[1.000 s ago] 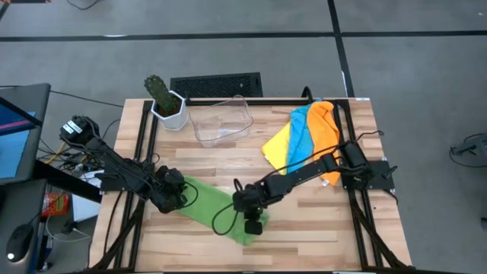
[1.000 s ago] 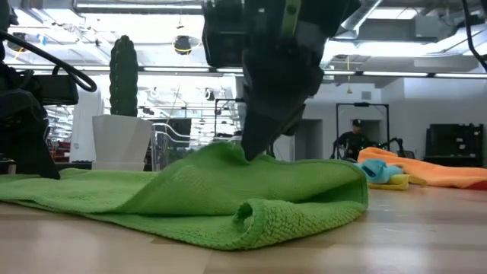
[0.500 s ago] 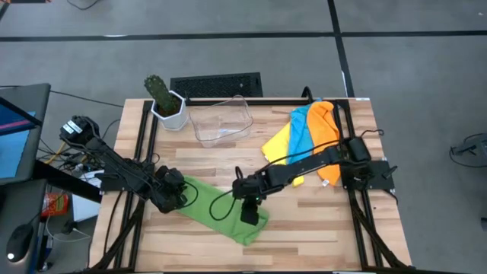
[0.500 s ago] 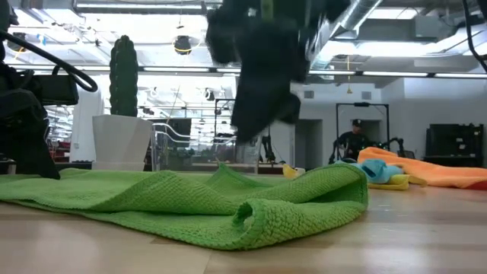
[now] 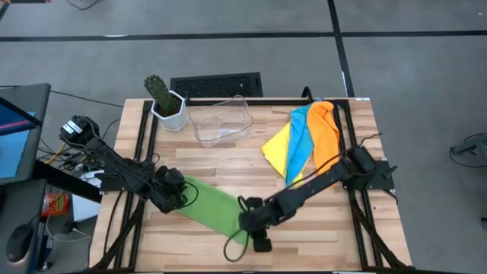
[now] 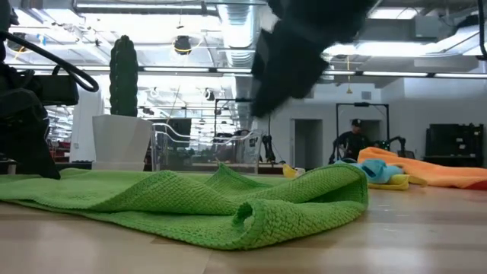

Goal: Fold microfiber towels
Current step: Fold the green microfiber cloth

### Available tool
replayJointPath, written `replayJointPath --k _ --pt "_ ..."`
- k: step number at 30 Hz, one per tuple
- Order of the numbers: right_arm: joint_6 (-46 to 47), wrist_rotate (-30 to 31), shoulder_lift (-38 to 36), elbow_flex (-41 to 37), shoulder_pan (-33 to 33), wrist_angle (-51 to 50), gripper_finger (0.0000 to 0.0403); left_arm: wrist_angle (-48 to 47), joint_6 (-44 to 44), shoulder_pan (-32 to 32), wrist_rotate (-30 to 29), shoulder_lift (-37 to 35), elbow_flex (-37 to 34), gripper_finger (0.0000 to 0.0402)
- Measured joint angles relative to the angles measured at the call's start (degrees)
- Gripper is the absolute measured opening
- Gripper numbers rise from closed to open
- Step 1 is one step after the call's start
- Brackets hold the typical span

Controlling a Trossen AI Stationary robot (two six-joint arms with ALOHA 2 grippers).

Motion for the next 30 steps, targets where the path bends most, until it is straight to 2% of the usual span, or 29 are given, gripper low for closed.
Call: replayJointPath --k 7,18,30 --pt "0.7 0.0 3.8 0.1 1.6 2.4 0.0146 0.0 0.2 0.0 0.0 0.0 0.0 0.007" --pt "0.7 3.1 4.3 -0.2 1.5 3.2 0.0133 0.0 0.2 0.0 -0.2 0.0 0.0 0.007" --pt "3.4 2.0 7.1 -0.2 3.4 2.8 0.0131 -0.1 0.2 0.1 -0.1 0.0 0.0 0.007"
